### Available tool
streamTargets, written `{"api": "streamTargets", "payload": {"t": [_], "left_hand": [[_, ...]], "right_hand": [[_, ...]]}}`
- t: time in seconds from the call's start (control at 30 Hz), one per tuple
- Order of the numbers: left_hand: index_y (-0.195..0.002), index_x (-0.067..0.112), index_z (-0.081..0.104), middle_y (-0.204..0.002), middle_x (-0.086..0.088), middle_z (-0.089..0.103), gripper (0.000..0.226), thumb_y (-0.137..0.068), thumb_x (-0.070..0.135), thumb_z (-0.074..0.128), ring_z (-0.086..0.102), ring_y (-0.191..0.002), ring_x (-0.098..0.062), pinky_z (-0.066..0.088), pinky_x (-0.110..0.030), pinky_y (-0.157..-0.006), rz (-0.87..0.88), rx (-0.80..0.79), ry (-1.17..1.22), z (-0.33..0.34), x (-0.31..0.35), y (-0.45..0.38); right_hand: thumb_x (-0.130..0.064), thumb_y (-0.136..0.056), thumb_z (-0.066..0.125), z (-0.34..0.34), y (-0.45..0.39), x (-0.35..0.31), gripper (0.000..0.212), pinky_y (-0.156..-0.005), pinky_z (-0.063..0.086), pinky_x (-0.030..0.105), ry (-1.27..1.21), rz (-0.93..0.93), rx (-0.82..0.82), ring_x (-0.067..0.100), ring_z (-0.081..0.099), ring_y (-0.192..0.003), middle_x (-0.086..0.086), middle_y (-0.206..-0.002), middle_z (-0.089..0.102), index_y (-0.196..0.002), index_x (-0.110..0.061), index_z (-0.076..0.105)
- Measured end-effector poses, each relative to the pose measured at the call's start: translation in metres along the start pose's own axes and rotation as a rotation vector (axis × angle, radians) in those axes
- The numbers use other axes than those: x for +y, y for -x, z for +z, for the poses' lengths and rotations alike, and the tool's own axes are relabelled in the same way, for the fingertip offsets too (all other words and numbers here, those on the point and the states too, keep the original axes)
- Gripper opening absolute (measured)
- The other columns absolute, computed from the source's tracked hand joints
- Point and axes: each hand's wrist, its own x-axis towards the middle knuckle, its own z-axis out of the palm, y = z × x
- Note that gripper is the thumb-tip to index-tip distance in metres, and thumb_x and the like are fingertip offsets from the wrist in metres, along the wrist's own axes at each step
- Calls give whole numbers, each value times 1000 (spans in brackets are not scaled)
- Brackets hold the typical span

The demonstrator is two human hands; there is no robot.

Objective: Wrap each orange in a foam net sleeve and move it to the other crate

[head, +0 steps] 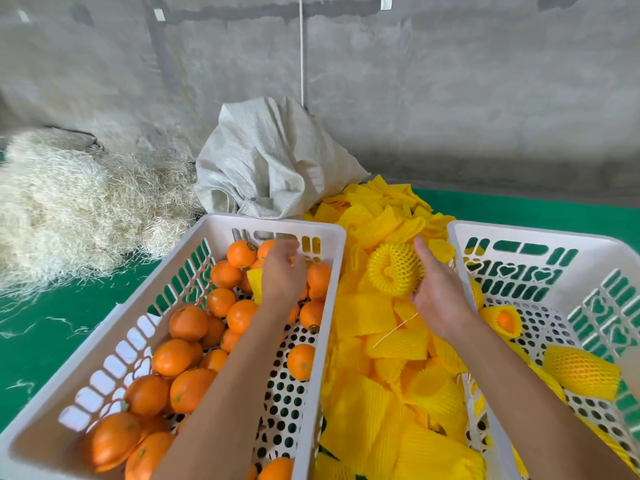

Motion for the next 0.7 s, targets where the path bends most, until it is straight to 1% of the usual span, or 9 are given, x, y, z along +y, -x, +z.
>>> {"api": "streamTargets", "payload": {"t": [0.07, 0.1, 0.13, 0.2, 0.3, 0.37, 0.5, 0.6, 0.7], "left_hand": [[-146, 6, 41, -144, -20, 49, 50, -103, 26, 59, 49, -133, -38, 46, -47, -105, -159, -276, -385, 9, -37, 9], [-149, 7, 35, -151, -21, 40, 59, -102, 34, 60, 40, -140, -39, 40, -48, -113, -169, -387, -606, 16, -52, 19], [-150, 9, 33, -155, -20, 32, 63, -102, 40, 59, 31, -145, -40, 33, -49, -117, -112, -457, -799, 24, -64, 29], [-152, 10, 30, -162, -18, 23, 61, -105, 42, 51, 18, -152, -43, 25, -51, -122, 7, -502, -960, 39, -76, 43], [-161, 9, 19, -170, -13, 15, 60, -110, 35, 39, 5, -156, -46, 17, -55, -125, 4, -525, -993, 50, -78, 47], [-163, 15, 16, -169, -10, 21, 66, -109, 44, 39, 4, -156, -47, 14, -57, -125, 10, -505, -949, 51, -78, 47], [-148, 21, 37, -150, -8, 50, 55, -104, 53, 43, 24, -147, -45, 24, -54, -119, 59, -408, -907, 53, -82, 45], [-135, 16, 44, -139, -11, 52, 40, -105, 44, 42, 38, -134, -35, 30, -47, -115, 123, -323, -927, 55, -81, 49], [-128, 14, 44, -133, -11, 52, 35, -104, 40, 46, 45, -124, -31, 37, -43, -107, 120, -193, -885, 52, -69, 42]], "right_hand": [[-61, -76, 74, 0, 0, -1, 65, -93, 58, 39, -5, -5, 6, 16, 72, -110, -2, -124, 73, -131, -30, 61], [-60, -76, 74, 0, -1, -1, 65, -94, 58, 40, -5, -4, 10, 17, 72, -111, -2, -124, 73, -131, -29, 61], [-59, -77, 74, 1, -1, -1, 62, -94, 58, 40, -1, -6, 7, 18, 72, -112, -2, -123, 74, -129, -28, 63], [-58, -78, 73, 1, -1, 0, 57, -94, 57, 41, 11, -11, -7, 17, 72, -111, -2, -122, 74, -125, -27, 65], [-59, -79, 71, 1, -1, 1, 62, -99, 55, 42, 46, -9, 3, 18, 71, -112, -2, -123, 74, -130, -26, 63], [-60, -79, 70, 2, -1, 1, 61, -98, 56, 41, 69, -8, 8, 17, 71, -112, -2, -122, 74, -129, -26, 64], [-60, -80, 68, 3, 1, 0, 50, -88, 59, 35, 106, -12, 6, 12, 74, -103, -6, -113, 77, -118, -29, 67], [-58, -88, 65, 1, -1, 0, 37, -81, 61, 32, 137, -17, 35, 9, 75, -97, -7, -110, 78, -113, -32, 68], [-62, -81, 69, 0, -4, 1, 47, -90, 59, 36, 131, -5, 51, 13, 74, -104, -6, -113, 77, -115, -30, 69]]}}
